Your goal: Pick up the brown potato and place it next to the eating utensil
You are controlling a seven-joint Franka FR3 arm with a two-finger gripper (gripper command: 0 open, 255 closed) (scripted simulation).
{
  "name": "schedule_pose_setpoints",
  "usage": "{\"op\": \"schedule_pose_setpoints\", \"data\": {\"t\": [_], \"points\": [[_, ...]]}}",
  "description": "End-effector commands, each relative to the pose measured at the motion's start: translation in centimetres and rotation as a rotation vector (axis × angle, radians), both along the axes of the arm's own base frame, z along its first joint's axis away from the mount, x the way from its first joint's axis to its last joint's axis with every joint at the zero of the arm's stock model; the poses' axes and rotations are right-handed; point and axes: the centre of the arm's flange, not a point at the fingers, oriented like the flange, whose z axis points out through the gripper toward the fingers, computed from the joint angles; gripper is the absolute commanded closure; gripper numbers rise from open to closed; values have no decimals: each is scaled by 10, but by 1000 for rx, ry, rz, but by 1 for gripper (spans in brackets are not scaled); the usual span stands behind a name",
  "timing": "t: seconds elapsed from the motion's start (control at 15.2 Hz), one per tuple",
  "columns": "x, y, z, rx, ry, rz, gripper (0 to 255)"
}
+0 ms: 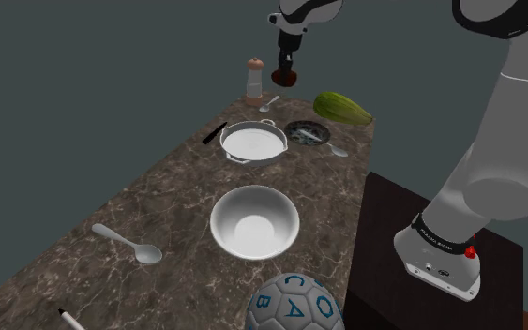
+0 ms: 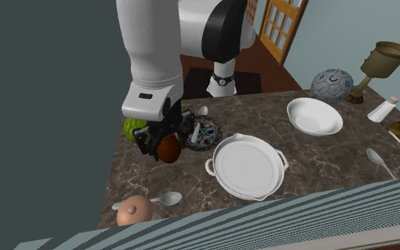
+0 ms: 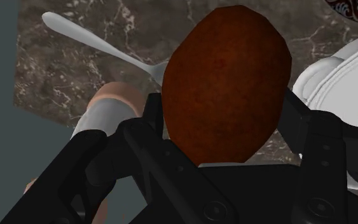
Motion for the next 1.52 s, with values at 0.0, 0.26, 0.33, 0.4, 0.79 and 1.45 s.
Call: {"op": "schedule_pose_setpoints", "data": {"t": [0.0, 0.26, 0.33, 0.4, 0.79, 1.45], "points": [[-10, 24, 1, 0, 0, -1, 255], [-30, 73, 1, 0, 0, -1, 255], [-34, 85, 1, 0, 0, -1, 255], [-39, 98, 1, 0, 0, -1, 255], [-69, 171, 1, 0, 0, -1, 255], [-119, 293, 1, 0, 0, -1, 255]]}}
